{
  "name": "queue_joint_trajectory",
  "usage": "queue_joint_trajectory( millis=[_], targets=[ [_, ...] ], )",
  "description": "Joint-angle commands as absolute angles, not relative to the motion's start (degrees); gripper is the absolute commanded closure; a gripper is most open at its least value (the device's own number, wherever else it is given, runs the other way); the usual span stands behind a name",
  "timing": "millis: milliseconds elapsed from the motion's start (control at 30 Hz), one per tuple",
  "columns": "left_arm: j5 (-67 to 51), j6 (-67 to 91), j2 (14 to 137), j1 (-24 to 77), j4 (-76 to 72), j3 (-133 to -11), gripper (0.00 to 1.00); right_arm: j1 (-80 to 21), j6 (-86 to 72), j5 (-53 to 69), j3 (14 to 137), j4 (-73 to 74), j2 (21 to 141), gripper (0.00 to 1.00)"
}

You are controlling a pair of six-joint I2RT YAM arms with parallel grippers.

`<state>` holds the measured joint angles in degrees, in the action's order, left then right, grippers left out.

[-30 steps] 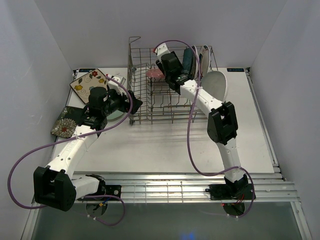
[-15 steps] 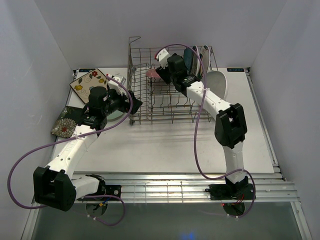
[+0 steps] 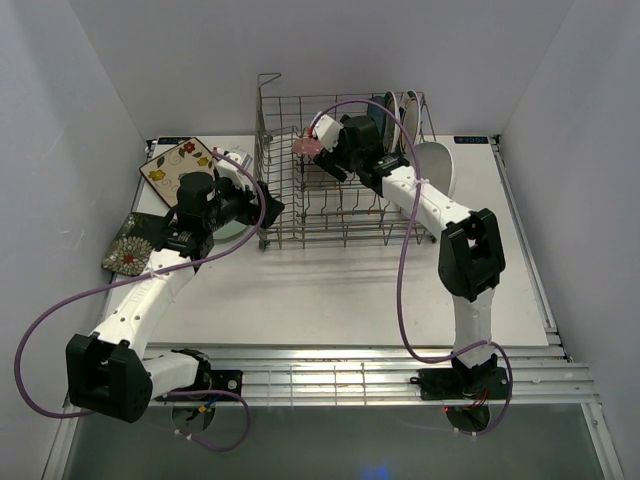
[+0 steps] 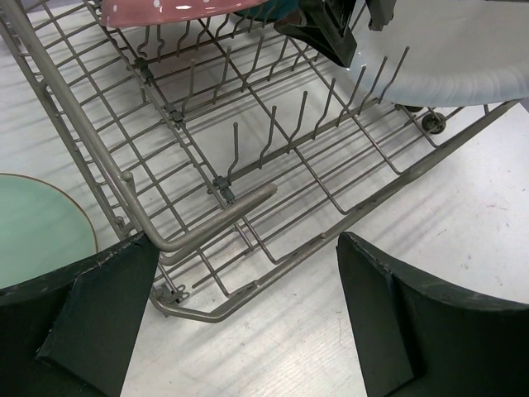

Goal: Load the plates into the dish rack
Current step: Insert the plate into the dish rack.

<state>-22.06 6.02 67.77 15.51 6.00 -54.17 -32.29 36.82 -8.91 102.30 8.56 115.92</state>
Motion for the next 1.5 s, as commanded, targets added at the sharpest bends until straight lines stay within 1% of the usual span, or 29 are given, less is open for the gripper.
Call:
queue_joint_trajectory(
  millis=[0,200,267,300,367,400,533,567,700,733,800,833,933,967,1067,1100,1167,1200,1267,1300,1467],
  targets=[
    [-23.29,5.19,64.51,16.26,3.6,-57.04,0.02,-31.47,39.46,-1.76,104.15,7.65,115.58,0.1],
    [-23.38,4.92,63.72,16.26,3.96,-56.87,0.02,-31.46,44.12,-0.62,105.38,7.38,118.12,0.09],
    [-23.47,4.83,63.72,16.26,3.96,-56.87,0.02,-31.46,45.43,-0.53,108.1,8.78,120.13,0.02],
    [-23.47,4.83,63.72,16.17,3.96,-56.87,0.02,-31.46,45.87,-0.44,108.98,9.22,120.84,0.0],
    [-23.38,4.75,63.72,16.26,3.96,-56.78,0.02,-31.46,46.67,-0.44,111.95,10.8,122.77,0.0],
    [-23.47,4.75,63.63,16.26,3.96,-56.69,0.02,-31.46,47.19,1.56,113.19,12.2,123.39,0.0],
    [-23.2,4.57,63.46,16.26,3.87,-56.6,0.02,-31.46,48.86,1.23,117.76,14.05,126.64,0.0],
    [-23.12,4.48,63.54,16.26,3.87,-56.6,0.02,-31.46,49.04,1.32,119.77,14.5,127.87,0.02],
    [-23.12,4.31,63.63,16.26,3.78,-56.69,0.02,-31.46,50.27,1.32,122.78,15.12,130.07,0.17],
    [-23.03,4.31,63.72,16.17,3.78,-56.69,0.02,-31.46,50.8,1.23,123.22,15.12,130.43,0.23],
    [-23.12,4.31,63.81,16.26,3.78,-56.78,0.02,-31.46,51.15,1.23,124.27,15.03,131.22,0.28],
    [-23.12,4.31,63.81,16.17,3.78,-56.69,0.02,-31.46,51.33,1.23,124.54,15.03,131.48,0.33],
    [-23.03,4.22,63.9,16.17,3.87,-56.78,0.02,-31.46,51.5,1.41,124.72,14.77,132.1,0.41],
    [-22.94,4.22,63.9,16.17,3.87,-56.86,0.02,-31.46,51.68,1.58,125.06,15.03,132.62,0.49],
    [-22.94,4.22,63.98,16.17,3.95,-56.95,0.02,-31.46,51.77,1.67,125.07,15.38,132.89,0.54],
    [-23.03,4.22,64.07,16.26,3.96,-57.04,0.02,-31.46,51.77,1.76,125.07,15.64,133.06,0.6],
    [-23.03,4.22,64.16,16.26,3.87,-57.04,0.02,-31.46,51.86,1.76,124.89,15.73,133.07,0.68],
    [-23.11,4.31,64.16,16.26,3.87,-56.95,0.02,-31.55,51.86,1.58,124.63,15.56,133.07,0.75],
    [-23.03,4.22,64.25,16.26,3.87,-57.04,0.02,-31.55,51.77,0.88,124.54,14.86,133.07,0.83],
    [-23.03,4.31,64.25,16.17,3.87,-57.04,0.02,-31.55,51.68,0.53,124.45,14.33,132.89,0.92],
    [-22.85,4.31,64.34,16.17,3.78,-57.13,0.02,-31.64,50.28,-3.95,121.82,8.63,131.57,0.92]
  ],
)
